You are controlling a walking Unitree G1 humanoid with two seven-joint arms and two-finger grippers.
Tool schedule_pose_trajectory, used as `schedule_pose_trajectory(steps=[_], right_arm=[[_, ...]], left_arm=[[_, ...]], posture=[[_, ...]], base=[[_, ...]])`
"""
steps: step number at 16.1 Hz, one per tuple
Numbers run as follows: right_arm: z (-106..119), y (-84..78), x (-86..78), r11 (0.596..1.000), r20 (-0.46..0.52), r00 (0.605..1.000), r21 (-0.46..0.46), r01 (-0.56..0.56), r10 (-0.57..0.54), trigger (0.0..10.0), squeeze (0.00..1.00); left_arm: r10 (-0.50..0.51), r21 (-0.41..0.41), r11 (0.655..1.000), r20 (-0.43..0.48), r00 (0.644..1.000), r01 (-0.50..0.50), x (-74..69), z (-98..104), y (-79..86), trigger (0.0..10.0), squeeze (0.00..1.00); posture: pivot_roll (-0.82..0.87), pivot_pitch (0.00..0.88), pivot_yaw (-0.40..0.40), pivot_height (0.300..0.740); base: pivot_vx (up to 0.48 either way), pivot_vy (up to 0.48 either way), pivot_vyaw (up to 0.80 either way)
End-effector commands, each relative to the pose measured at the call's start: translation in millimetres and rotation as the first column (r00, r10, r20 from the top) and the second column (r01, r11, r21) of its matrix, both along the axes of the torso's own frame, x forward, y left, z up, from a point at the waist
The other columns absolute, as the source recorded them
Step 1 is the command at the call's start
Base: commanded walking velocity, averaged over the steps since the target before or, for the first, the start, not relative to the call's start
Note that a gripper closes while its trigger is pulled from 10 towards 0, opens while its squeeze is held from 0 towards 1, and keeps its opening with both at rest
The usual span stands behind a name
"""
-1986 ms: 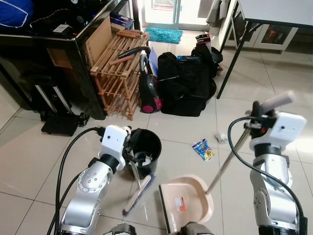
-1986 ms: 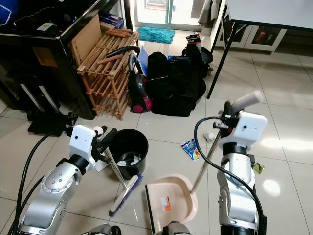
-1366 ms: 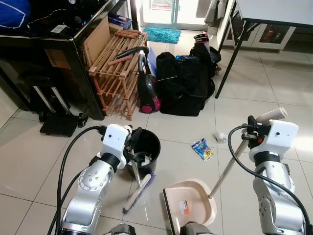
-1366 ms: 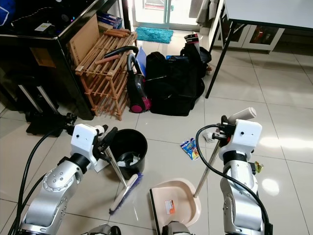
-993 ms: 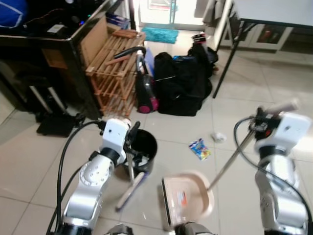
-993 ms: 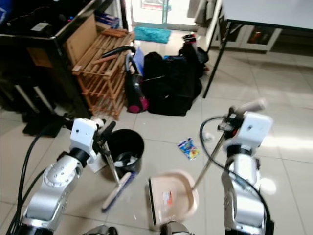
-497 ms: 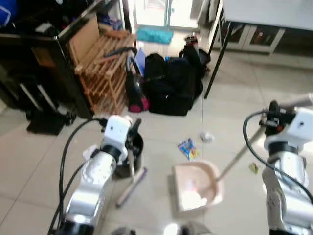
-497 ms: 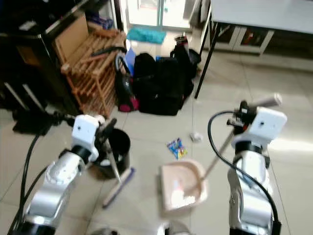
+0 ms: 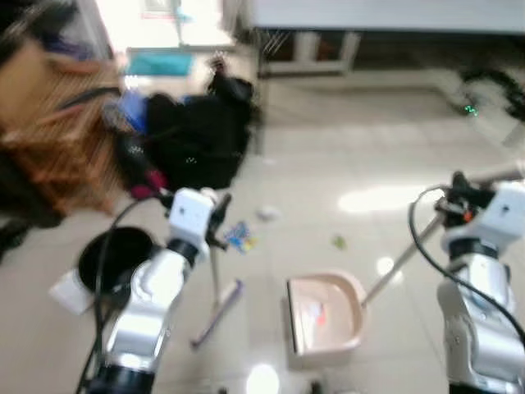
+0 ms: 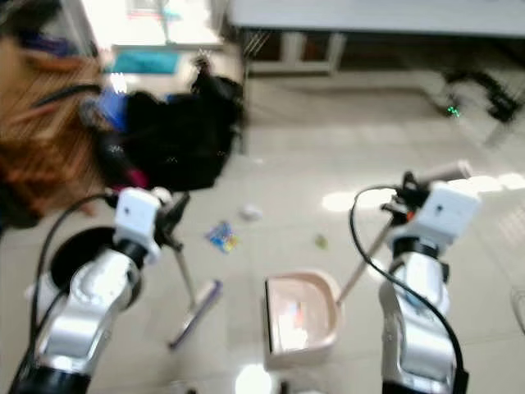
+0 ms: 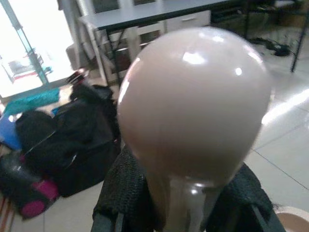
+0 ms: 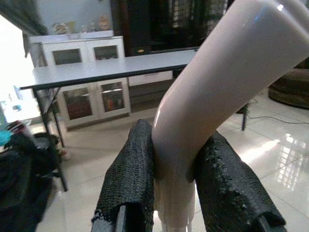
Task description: Sweep floor
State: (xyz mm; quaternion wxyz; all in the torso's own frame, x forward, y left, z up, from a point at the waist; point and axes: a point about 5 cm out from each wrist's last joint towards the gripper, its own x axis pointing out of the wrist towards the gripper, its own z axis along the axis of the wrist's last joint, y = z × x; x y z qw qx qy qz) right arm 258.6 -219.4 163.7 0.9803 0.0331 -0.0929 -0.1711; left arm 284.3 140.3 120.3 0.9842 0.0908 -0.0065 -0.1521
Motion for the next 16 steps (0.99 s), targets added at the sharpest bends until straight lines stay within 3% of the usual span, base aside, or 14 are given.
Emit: schedule_pose_trajectory(steps=[1,3,9,16], right_arm=[[9,-4.0,-1.9,1.0,0.035,0.999,0.0,0.015,-0.015,10.0,0.0],[7,-1.2,-1.4,1.0,0.003,1.0,-0.01,-0.004,0.004,10.0,0.0],[8,7.7,1.6,0.998,-0.014,0.999,0.029,-0.049,0.049,10.0,0.0],[7,8.8,6.3,0.998,-0.088,0.995,0.044,-0.047,0.051,10.0,0.0]], left_arm=[[-0.019,0.0,1.0,0.033,0.999,0.019,1.5,6,-5.0,10.0,0.0],[0.012,-0.038,0.999,-0.009,1.0,-0.013,3.2,4,0.7,10.0,0.0],[0.036,-0.042,0.998,-0.021,0.999,-0.037,1.0,4,8.8,10.0,0.0],[0.059,-0.024,0.998,0.009,0.998,-0.059,5.2,12,11.8,10.0,0.0]], posture=[[-0.08,0.101,0.012,0.74],[-0.08,0.109,0.004,0.74],[-0.08,0.13,-0.004,0.74],[-0.08,0.139,-0.014,0.74]], base=[[0.0,-0.412,-0.8],[0.0,0.0,-0.28],[0.0,0.475,0.0],[0.0,0.0,0.0]])
